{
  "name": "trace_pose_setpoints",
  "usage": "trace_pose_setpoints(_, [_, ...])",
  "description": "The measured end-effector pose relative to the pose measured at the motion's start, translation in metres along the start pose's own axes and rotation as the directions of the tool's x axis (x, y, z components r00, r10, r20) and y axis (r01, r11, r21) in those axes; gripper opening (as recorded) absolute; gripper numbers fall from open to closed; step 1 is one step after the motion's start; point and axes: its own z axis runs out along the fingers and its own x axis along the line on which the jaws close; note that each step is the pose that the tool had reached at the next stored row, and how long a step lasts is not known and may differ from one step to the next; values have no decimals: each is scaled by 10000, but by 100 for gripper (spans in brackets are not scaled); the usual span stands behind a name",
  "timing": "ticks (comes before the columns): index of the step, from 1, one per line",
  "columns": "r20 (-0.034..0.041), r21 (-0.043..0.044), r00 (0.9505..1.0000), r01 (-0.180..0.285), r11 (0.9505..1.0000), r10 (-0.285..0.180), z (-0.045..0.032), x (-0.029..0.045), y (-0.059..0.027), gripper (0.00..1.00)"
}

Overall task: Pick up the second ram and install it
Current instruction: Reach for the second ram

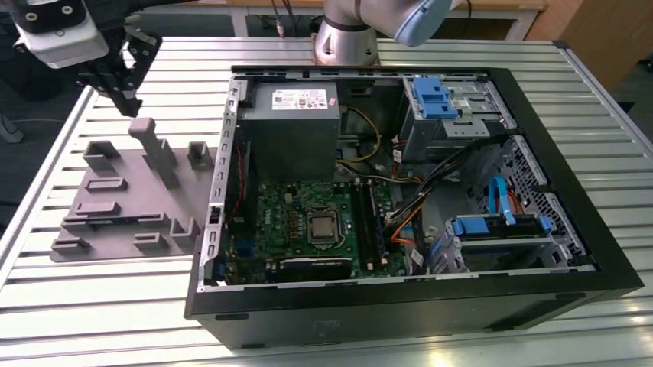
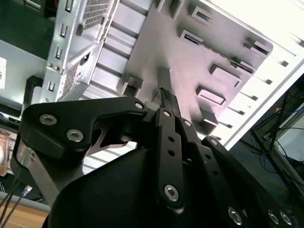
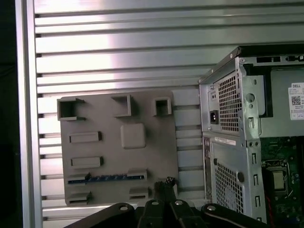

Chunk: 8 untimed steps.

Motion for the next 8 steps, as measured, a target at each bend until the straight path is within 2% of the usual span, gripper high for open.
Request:
trace_pose_setpoints(5, [-3, 1, 10000, -2, 10000, 2, 6, 222, -19, 11])
trace_pose_setpoints(8, [-5, 2, 10000, 0, 10000, 0, 11, 330, -39, 11])
